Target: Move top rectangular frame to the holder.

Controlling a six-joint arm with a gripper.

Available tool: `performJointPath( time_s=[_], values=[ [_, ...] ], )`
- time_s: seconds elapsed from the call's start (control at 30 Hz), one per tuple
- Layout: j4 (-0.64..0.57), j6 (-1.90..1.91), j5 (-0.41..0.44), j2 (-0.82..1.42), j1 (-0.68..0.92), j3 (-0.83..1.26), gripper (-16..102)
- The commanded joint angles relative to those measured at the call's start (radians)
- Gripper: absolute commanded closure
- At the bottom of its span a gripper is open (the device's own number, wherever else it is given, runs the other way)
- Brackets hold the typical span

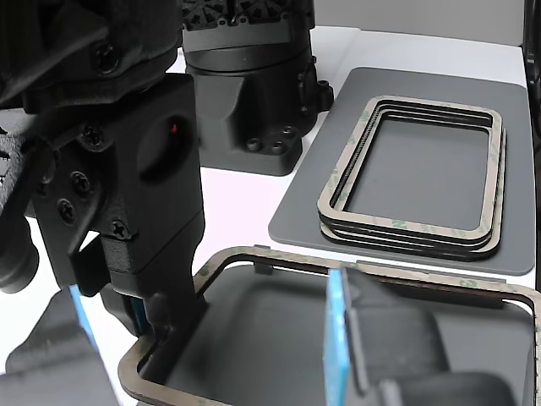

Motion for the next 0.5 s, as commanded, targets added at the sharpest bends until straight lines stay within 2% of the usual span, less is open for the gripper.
performJointPath(
  time_s=[0.0,0.47],
  values=[
    [0.009,-0.008,-0.005,0.018,-0.018,-0.017,97],
    [0.009,-0.015,-0.012,-0.017,-0.032,-0.054,97]
  ],
)
